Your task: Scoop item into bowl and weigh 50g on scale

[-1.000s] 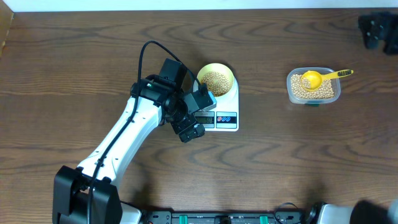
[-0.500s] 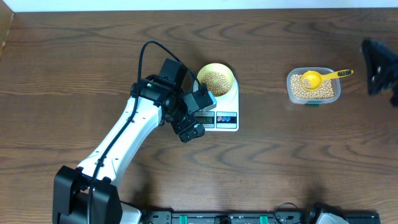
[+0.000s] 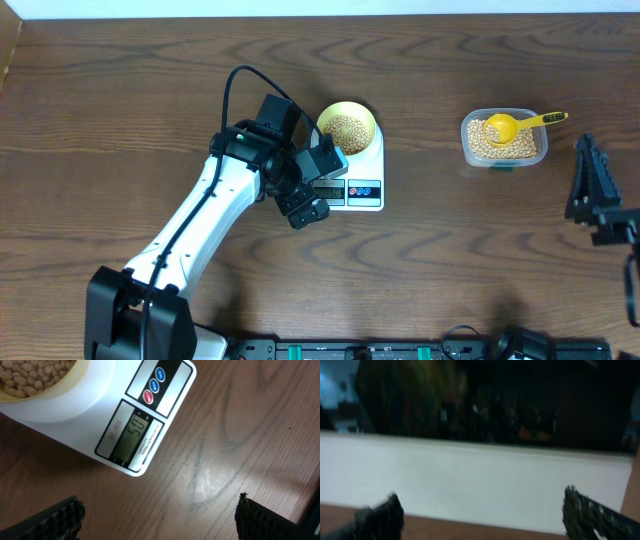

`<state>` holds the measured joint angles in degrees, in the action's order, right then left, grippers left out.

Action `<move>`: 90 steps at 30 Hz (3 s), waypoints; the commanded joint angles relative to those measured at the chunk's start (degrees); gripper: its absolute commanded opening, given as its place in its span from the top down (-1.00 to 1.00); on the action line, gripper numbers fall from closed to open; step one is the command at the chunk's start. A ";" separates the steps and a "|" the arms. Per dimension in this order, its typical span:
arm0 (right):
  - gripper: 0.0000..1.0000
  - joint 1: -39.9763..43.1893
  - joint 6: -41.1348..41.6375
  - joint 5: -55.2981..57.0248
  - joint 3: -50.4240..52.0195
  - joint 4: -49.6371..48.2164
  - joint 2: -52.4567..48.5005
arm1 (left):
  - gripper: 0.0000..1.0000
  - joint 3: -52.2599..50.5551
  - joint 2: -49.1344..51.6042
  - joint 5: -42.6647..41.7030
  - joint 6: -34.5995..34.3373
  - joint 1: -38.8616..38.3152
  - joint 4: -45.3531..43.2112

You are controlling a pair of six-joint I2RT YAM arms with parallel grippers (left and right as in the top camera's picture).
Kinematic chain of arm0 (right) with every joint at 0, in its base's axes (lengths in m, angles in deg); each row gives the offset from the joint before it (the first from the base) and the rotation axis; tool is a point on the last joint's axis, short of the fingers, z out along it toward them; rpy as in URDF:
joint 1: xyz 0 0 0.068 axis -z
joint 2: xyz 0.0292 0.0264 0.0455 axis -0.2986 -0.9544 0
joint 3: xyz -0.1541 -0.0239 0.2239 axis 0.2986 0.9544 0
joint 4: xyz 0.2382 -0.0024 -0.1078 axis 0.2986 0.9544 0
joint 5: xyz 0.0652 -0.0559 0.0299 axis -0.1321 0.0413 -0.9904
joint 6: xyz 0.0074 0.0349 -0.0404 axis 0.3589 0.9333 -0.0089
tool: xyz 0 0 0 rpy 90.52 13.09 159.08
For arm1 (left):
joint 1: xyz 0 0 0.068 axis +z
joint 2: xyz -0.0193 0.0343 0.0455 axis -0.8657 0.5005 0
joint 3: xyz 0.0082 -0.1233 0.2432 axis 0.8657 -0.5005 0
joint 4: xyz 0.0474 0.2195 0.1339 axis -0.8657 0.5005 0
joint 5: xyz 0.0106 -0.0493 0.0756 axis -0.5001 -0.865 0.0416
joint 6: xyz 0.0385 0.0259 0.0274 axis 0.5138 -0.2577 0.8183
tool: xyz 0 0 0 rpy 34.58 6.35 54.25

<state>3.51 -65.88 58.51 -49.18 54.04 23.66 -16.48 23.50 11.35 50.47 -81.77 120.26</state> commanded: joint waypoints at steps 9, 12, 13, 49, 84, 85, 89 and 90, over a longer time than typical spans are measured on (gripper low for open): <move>-0.99 0.07 27.12 3.89 26.62 -23.26 -5.35 | -0.96 -0.13 0.37 -0.31 0.37 0.24 0.15; -0.98 0.07 33.03 3.89 29.03 -27.19 -9.05 | -0.96 -0.13 0.37 -0.31 0.37 0.24 0.17; -0.98 0.07 35.87 3.89 29.38 -27.80 -10.67 | -0.96 -0.13 0.37 -0.31 0.39 0.24 0.15; -0.99 -5.99 39.65 1.77 29.55 -23.37 -37.70 | -0.96 -0.13 0.37 -0.31 0.39 0.24 0.15; -0.99 -5.99 -5.51 -14.12 26.53 -19.89 -34.25 | -0.96 -0.13 0.37 -0.31 0.37 0.26 0.15; -0.98 -5.97 -5.51 -14.12 26.53 -19.65 -34.25 | -0.96 -0.13 0.37 -0.31 0.39 0.24 0.15; -0.99 -5.99 -5.51 -14.12 26.53 -19.23 -34.25 | -0.96 -0.13 0.37 -0.31 0.37 0.24 0.15; -0.99 -5.97 -5.51 -14.12 26.53 -19.23 -34.25 | -0.96 -0.13 0.37 -0.31 0.37 0.24 0.15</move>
<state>-2.19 -70.30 43.87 -21.68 34.71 -11.05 -16.48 23.50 11.35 50.49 -81.77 120.28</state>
